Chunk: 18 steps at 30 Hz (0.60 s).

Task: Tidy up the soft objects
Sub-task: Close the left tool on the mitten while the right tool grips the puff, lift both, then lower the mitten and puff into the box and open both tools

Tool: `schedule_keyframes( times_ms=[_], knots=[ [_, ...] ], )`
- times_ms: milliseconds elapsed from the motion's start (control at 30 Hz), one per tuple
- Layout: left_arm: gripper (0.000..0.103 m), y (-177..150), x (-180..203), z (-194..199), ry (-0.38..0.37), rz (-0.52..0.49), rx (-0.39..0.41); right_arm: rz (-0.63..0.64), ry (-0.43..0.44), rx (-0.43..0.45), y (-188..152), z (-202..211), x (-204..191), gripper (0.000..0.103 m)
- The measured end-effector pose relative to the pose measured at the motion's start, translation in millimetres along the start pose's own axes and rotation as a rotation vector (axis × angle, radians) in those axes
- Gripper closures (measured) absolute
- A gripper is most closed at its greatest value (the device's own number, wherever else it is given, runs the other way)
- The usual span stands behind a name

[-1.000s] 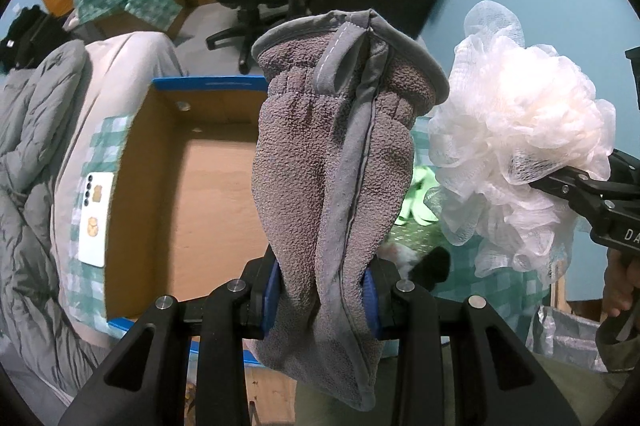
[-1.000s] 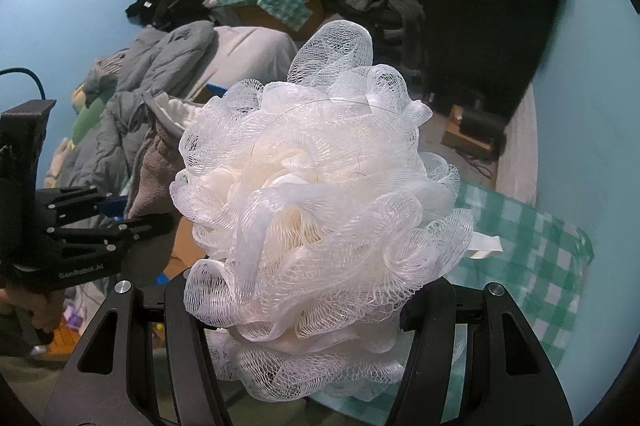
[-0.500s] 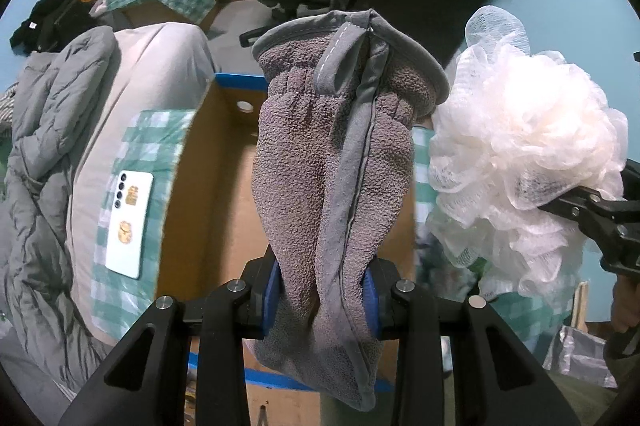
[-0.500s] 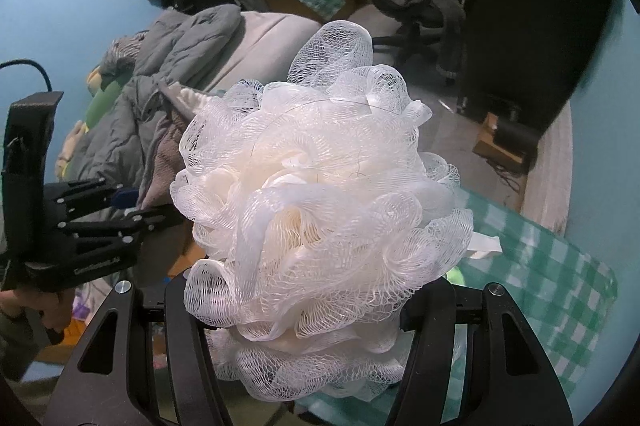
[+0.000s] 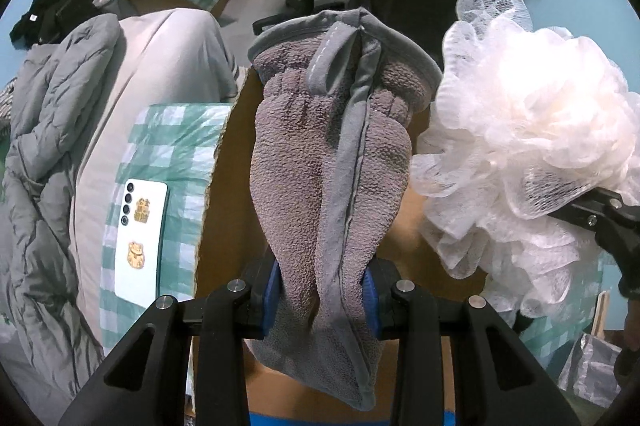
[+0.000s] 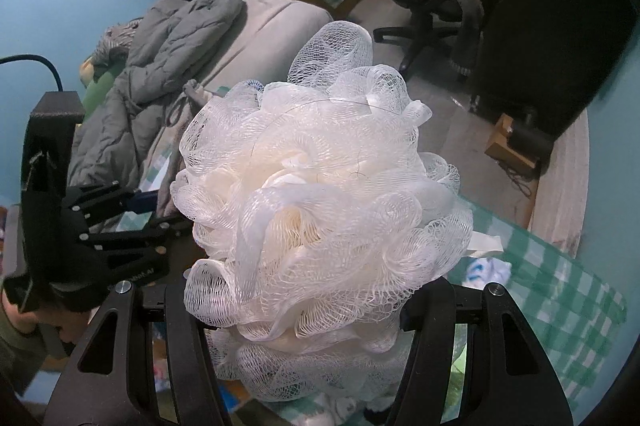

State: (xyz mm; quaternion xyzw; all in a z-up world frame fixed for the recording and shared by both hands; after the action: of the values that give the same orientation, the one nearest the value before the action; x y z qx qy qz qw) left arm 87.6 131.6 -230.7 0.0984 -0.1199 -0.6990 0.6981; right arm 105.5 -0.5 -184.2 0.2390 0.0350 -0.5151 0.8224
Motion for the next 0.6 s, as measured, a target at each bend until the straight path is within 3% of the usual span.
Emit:
schedule_keyframes(
  times_ms=[433,600],
  knots=[
    [0.067,2.5,-24.4,-36.3,0.002,0.012,-0.041,-0.028,-0.018,-0.078,9.2,-55.3,-15.2,0.043],
    [0.053,-0.1,-26.9,-39.9,0.018,-0.004,-0.048,-0.04,-0.031,-0.105,7.5,-68.6,-13.1,0.04]
  ],
)
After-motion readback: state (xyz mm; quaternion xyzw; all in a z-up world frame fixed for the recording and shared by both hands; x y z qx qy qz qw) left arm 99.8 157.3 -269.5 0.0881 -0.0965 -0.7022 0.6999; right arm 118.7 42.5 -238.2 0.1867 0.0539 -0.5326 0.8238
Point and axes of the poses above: each gripper's, at about its wrist camera, not at the fingertips, and z roughly against the way its jaws point, x to its right, y to its top, the point moved 10 cm from there along -z, roughly the way its jaws point, and after that the axes turned 7 degrees about -z, right-handed, at the moved point
